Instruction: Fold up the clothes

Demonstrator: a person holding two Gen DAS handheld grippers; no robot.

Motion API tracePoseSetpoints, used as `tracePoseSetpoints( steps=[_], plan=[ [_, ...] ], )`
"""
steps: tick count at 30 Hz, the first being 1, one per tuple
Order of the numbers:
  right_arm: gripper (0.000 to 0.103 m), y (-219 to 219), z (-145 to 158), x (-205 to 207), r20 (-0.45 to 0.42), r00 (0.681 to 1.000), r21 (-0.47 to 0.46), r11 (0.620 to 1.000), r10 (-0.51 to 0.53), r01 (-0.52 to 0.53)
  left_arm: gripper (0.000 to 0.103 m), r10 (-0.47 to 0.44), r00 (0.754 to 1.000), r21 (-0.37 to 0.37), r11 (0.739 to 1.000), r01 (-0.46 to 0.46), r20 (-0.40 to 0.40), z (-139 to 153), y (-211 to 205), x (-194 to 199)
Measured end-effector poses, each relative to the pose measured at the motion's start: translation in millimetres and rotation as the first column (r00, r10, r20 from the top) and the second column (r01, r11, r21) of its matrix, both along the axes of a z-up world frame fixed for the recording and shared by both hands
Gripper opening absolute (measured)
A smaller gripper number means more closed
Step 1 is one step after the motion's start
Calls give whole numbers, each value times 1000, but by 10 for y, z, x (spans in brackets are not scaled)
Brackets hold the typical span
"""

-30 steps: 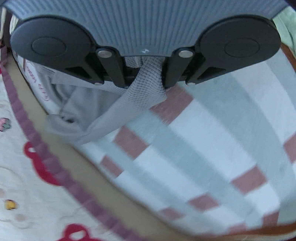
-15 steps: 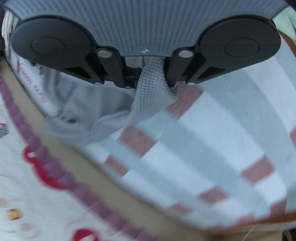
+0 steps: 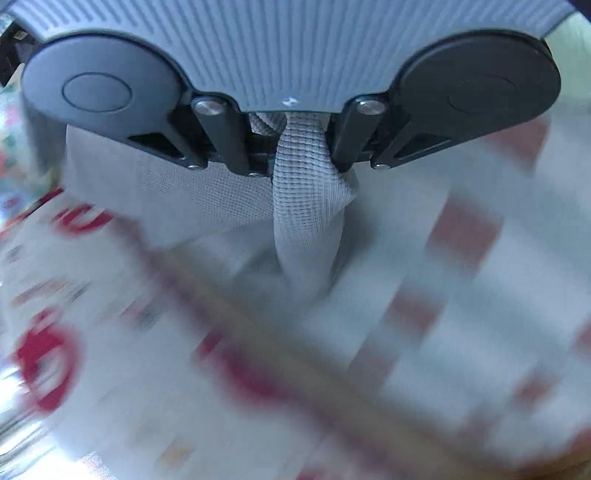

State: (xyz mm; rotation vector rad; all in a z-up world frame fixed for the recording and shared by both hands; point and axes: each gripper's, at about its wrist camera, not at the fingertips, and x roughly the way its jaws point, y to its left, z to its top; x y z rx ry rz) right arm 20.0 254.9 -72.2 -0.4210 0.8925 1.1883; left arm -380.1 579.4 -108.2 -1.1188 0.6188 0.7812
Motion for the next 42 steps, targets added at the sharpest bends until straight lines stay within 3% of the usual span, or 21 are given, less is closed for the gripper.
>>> tracePoseSetpoints(
  steps=[2,5,7,9,10,14,19,20,21,23,26,28,29,32,33,34,35,38,40,42],
  plan=[
    [12,-139,-434,119,-84,993,-87,994,-80,72,3,-14,1000,-87,996,12,-17,-269,-63,34],
    [13,-273,-636,304,-212,963,-56,986,-168,159,4,2,1000,-172,985,-7,-27,-632,-201,76],
    [26,-244,-601,408,-267,948,1,984,-172,178,4,3,999,-159,987,-9,-37,-681,-270,96],
    [48,-160,-560,466,-286,947,51,984,-147,168,6,-5,997,-131,991,-4,-74,-690,-335,118],
    [51,-94,-557,486,-292,947,71,984,-136,164,12,-9,996,-118,993,-2,-92,-694,-367,129],
    [51,51,-768,582,-291,946,97,979,-145,179,38,-34,994,-145,989,19,-104,-719,-464,137],
    [51,283,-1163,535,-228,964,61,987,-135,152,42,-75,990,-153,987,56,-121,-727,-516,144],
    [38,272,-1174,499,-228,969,86,989,-99,122,42,-71,990,-166,985,51,-120,-750,-505,133],
    [7,239,-1160,457,-231,972,126,989,-51,82,39,-68,991,-177,983,47,-119,-771,-497,122],
    [6,173,-1132,374,-231,972,206,979,45,4,4,-90,987,-153,986,70,-129,-724,-526,112],
    [6,-98,-962,300,-347,912,384,920,220,-75,5,-88,996,-91,992,89,14,-478,-596,-56],
    [6,-141,-1006,277,-353,907,351,931,228,-98,6,-93,993,-76,992,98,72,-353,-613,-150],
    [7,-149,-1043,266,-350,910,321,941,223,-107,7,-116,992,-70,990,120,52,-355,-612,-126],
    [12,-119,-1180,291,-354,922,252,965,158,-68,10,-164,986,-103,982,160,-35,-471,-596,0],
    [18,-95,-1227,316,-352,928,243,969,122,-36,12,-168,984,-112,981,160,-65,-517,-597,36],
    [29,-64,-1260,332,-341,936,234,972,85,-3,21,-171,981,-121,980,159,-96,-564,-597,73],
    [46,-30,-1278,335,-319,946,225,974,49,25,29,-174,977,-129,979,158,-126,-611,-598,109],
    [50,86,-1329,303,-288,956,227,974,54,13,44,-168,972,-139,980,146,-163,-703,-573,165],
    [54,172,-1380,293,-299,951,224,975,80,-12,46,-156,975,-146,980,132,-161,-751,-545,176],
    [52,218,-1453,298,-311,945,214,976,99,-32,39,-131,982,-143,984,111,-136,-782,-522,156]
  ],
)
